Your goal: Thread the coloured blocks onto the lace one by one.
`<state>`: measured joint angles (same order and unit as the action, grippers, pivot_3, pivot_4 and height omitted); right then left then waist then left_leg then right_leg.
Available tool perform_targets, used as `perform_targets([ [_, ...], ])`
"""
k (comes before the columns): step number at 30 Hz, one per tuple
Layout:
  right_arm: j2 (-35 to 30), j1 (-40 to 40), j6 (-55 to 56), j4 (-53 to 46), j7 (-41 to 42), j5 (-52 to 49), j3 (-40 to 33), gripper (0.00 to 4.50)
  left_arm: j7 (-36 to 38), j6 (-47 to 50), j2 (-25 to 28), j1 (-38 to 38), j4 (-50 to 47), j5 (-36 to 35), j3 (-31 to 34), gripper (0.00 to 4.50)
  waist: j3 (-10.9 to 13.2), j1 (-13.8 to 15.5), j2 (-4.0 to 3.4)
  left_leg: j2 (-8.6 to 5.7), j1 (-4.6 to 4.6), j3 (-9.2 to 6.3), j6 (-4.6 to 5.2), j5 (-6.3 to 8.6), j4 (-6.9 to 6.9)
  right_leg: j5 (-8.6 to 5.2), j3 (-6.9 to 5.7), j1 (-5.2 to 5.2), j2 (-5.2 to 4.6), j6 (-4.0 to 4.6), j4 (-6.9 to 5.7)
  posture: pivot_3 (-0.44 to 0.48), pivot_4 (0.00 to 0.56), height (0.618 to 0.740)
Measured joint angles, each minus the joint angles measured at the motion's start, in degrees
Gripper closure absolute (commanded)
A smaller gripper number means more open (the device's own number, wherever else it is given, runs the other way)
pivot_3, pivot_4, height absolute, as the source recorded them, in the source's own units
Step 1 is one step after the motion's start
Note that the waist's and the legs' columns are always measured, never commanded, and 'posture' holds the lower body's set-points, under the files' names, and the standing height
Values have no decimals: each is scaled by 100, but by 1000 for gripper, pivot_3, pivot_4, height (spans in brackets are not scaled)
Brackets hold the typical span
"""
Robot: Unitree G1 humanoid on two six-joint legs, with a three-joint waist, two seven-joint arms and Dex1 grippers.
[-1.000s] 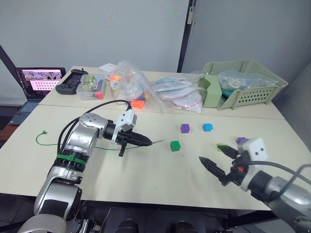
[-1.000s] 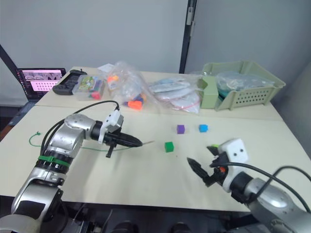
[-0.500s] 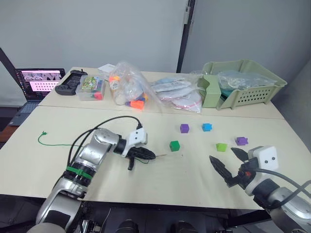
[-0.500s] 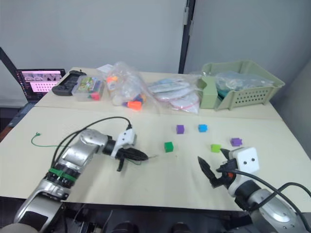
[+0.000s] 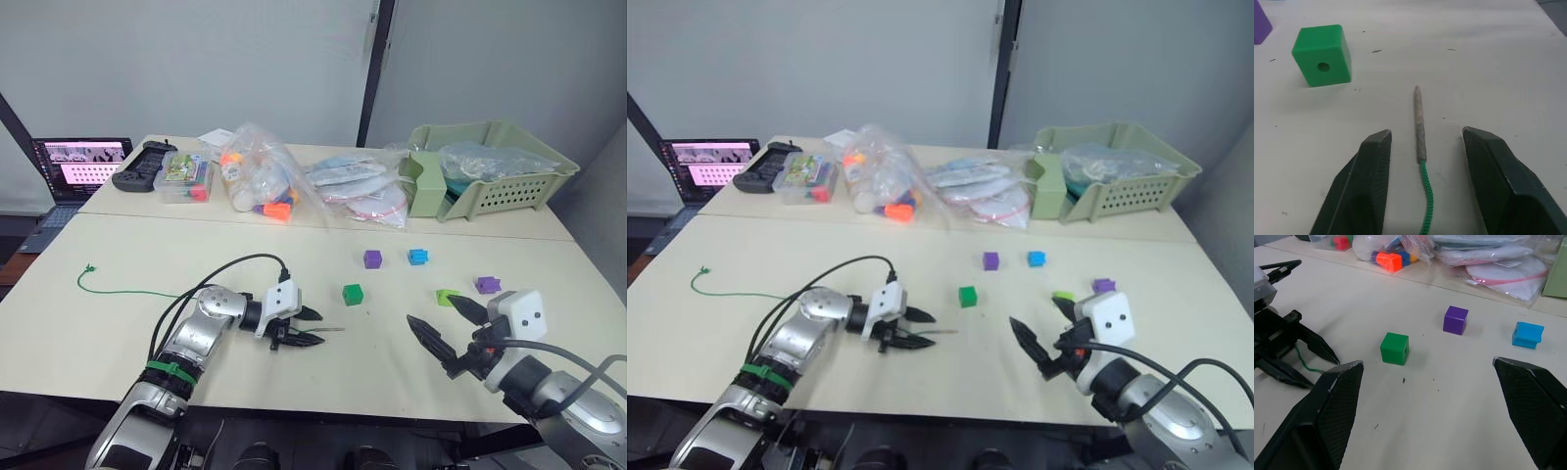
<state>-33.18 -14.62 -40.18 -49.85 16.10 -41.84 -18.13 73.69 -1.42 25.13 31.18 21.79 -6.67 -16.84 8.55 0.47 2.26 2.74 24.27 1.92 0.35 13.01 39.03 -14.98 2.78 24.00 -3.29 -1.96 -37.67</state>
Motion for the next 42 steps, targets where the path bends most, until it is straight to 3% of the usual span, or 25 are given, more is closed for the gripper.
perform_targets([
  [7, -47, 2, -139, -66, -15, 0, 1, 0, 2, -237, 1, 5, 147, 2, -12, 2235, -2, 0, -3, 0, -14, 0, 0, 0, -1, 0, 0, -17, 0, 0, 2, 0, 150, 732],
  [14, -117, 39, -146, -66, 13, 19, 5, 0, -192, 61, -168, 147, 336, 68, -25, 4364, -3, 21, -5, 0, -66, -5, 0, 1, -7, -2, -13, -87, -1, -3, 30, 0, 150, 732],
  [15, -119, 41, -146, -66, 15, 20, 5, 0, -216, 126, -184, 189, 355, 83, -36, 4469, -4, 20, -7, 0, -66, -5, -1, 1, -7, -2, -13, -89, -2, -3, 34, 0, 150, 732],
  [23, -211, 60, -146, -65, 23, 12, 5, 0, -90, 563, -191, 245, 307, -56, 45, 4469, -11, 7, -16, 1, -68, -5, -1, 1, -15, -2, -14, -92, -2, -2, 46, 0, 150, 732],
  [31, -143, -239, -147, -127, -12, -132, -163, 0, 285, 1263, -142, 524, -22, -674, 396, 4469, -9, 17, -15, 0, -50, -11, 0, 1, -16, -1, -20, -83, -3, -2, 52, 0, 150, 732],
  [36, -143, -329, -146, -151, -7, -157, -204, 0, 301, 1174, -88, 561, -78, -518, 268, 4469, -9, -4, -15, 1, -53, -11, 0, 1, -19, -1, -20, -83, -1, -2, 52, 0, 150, 732],
  [39, -143, -340, -144, -152, 0, -147, -205, 0, 256, 1073, -79, 461, -50, -343, 136, 3750, -9, -6, -15, 1, -52, -11, 0, 1, -18, -2, -20, -83, -1, -2, 53, 0, 150, 732],
  [42, -143, -347, -139, -151, 8, -104, -204, 0, 218, 912, -18, 445, 58, -118, 8, 2621, -9, -2, -15, 1, -52, -10, 0, 1, -18, -2, -20, -83, -2, -2, 54, 0, 150, 732],
])
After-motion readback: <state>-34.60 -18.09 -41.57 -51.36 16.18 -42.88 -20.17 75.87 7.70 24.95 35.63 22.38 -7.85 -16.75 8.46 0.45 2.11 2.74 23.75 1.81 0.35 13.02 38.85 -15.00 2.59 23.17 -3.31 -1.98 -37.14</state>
